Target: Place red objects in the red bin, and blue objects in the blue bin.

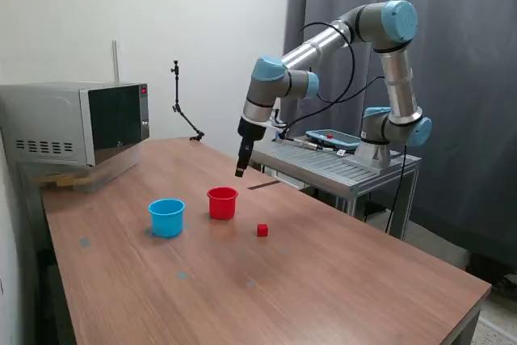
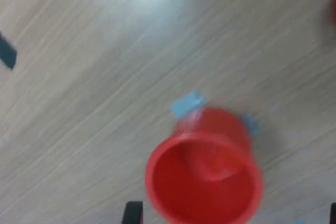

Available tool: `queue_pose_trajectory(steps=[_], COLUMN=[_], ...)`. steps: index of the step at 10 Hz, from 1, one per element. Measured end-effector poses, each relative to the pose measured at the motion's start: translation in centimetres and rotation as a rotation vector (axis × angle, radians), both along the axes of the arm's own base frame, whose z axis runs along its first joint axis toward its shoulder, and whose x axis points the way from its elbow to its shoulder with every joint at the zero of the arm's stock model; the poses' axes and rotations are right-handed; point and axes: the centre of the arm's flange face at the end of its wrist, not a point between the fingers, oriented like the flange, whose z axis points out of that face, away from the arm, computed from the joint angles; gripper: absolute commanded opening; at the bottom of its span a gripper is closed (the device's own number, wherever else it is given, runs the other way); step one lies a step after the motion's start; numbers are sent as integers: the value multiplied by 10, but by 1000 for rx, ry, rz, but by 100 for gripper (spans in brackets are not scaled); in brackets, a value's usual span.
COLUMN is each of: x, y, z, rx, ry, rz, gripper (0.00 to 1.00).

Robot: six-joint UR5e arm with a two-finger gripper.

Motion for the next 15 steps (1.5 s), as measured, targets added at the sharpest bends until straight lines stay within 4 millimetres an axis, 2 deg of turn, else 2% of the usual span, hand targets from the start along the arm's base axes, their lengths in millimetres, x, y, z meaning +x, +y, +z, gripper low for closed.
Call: queue_pose_trajectory(steps=[3, 6, 8, 10, 15], x=[23, 38, 48, 51, 39], y=[-57, -87, -94, -94, -89], z=[5, -9, -23, -35, -70], rx=[-70, -147, -205, -222, -217], ry=[-11, -66, -86, -79, -40], rz=[104, 246, 284, 296, 334], gripper=[100, 100, 100, 100, 100])
